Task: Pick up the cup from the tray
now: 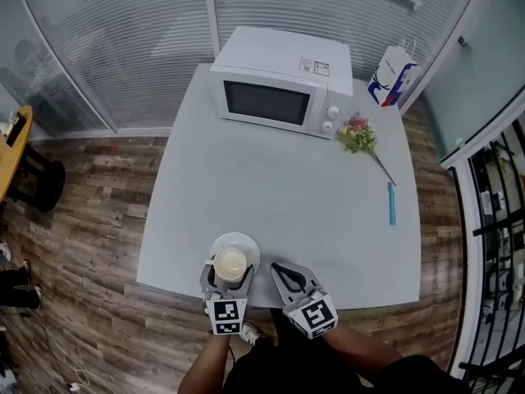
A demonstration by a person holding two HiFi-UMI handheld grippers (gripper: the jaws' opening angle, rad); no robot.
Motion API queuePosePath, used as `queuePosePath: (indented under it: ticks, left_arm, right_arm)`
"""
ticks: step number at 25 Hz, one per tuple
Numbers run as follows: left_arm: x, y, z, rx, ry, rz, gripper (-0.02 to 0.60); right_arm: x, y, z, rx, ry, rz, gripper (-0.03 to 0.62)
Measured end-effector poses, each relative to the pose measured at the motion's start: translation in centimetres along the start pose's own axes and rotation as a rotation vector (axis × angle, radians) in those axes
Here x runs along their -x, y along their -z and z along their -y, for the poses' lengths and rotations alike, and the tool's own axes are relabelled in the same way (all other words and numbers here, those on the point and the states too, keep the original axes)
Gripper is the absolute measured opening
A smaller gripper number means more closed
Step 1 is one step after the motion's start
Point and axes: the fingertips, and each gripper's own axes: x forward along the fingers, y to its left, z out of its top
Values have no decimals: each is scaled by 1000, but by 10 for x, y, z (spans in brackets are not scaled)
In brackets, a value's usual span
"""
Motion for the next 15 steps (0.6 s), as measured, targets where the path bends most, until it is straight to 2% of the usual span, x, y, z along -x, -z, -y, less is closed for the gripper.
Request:
queuePosePath:
  ticks: [11,15]
  left_arm:
    - [66,-57,2,4,1,119,419]
    - [93,-79,-4,11,-24,185,417]
  right_arm:
    - [12,-47,-28,49,-5,91,3]
    - [19,-65,-38,118,-1,120,3]
